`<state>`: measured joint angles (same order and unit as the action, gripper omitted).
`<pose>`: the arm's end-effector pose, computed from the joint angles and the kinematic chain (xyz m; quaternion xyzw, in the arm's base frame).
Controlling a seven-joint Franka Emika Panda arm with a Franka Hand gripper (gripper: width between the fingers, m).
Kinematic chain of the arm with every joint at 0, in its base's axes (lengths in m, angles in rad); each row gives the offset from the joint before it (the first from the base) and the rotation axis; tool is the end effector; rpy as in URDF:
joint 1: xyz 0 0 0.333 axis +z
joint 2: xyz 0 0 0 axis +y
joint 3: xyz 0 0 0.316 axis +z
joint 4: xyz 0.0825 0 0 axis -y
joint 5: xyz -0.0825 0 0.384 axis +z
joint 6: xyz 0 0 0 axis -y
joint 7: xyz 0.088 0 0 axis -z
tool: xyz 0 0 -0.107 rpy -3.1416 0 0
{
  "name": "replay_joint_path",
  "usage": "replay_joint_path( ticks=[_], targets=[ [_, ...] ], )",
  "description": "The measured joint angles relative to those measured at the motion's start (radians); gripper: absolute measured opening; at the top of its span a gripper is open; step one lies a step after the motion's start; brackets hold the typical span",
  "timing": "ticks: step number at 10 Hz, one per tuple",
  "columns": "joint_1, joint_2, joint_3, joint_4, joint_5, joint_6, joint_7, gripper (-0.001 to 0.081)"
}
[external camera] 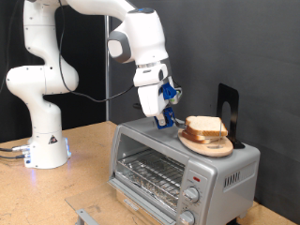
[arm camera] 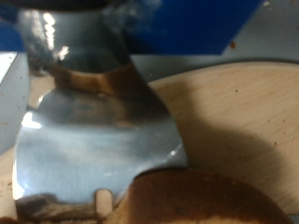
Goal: Make a piece of toast with the oven
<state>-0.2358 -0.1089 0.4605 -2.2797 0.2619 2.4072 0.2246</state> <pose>0.5088 0.1209 0.4181 -0.9871 0.0849 -0.0942 0.0973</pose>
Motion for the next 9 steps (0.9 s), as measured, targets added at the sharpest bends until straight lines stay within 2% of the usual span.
replay_joint_path(
  ticks=[5, 9],
  targets=[
    [0.0, 0.039, 0.01, 0.04, -0.009, -0.012, 0.041, 0.04],
    [0.0, 0.058, 0.016, 0.058, -0.006, -0.009, 0.034, 0.04]
  ],
)
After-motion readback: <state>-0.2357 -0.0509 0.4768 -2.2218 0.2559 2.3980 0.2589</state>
